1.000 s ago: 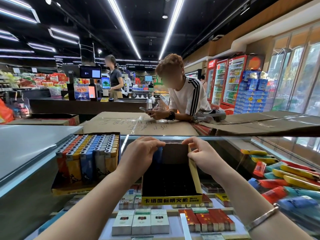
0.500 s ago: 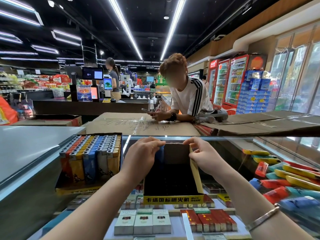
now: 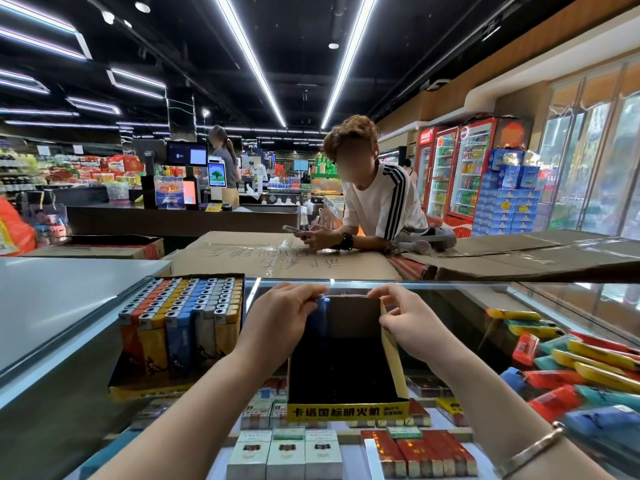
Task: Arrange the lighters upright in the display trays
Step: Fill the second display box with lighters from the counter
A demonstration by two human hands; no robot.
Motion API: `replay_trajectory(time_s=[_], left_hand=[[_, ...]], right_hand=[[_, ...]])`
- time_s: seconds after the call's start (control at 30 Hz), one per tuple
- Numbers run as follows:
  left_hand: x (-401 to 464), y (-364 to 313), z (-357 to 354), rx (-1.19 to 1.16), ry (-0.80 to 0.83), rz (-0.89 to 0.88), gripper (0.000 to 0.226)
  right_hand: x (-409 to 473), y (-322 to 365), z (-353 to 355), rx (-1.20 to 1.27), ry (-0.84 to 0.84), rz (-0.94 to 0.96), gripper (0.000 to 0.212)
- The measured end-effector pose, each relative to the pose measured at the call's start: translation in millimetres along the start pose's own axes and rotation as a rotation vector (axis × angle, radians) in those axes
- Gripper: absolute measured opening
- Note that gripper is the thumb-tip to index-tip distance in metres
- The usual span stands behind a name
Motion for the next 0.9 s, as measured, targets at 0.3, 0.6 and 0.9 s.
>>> replay_trajectory(time_s=[0.3,0.6,0.9], left_hand=[[5,-16,-2,0.03,0.08,-0.16,0.027],[5,-13,-3,0.065,0.059,-0.106,0.028],[1,-8,-2,-0.087,-0.025,0.036,0.024]], right_hand=[[-1,3,0,-0.016,-0.033,0.013,0.036],[-2,2,0,-0.007,-0.013,0.033,0.035],[-2,3,0,-0.016,-0.018,0.041,0.035]])
Point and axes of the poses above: each hand's wrist, its own x-axis towards the middle knuckle, its own z-axis out of the back of the hand, y = z × x, the point moved 5 cm from there along x, towards the middle knuckle, and after that the axes turned 15 degrees about -z, right-handed, at the moved point
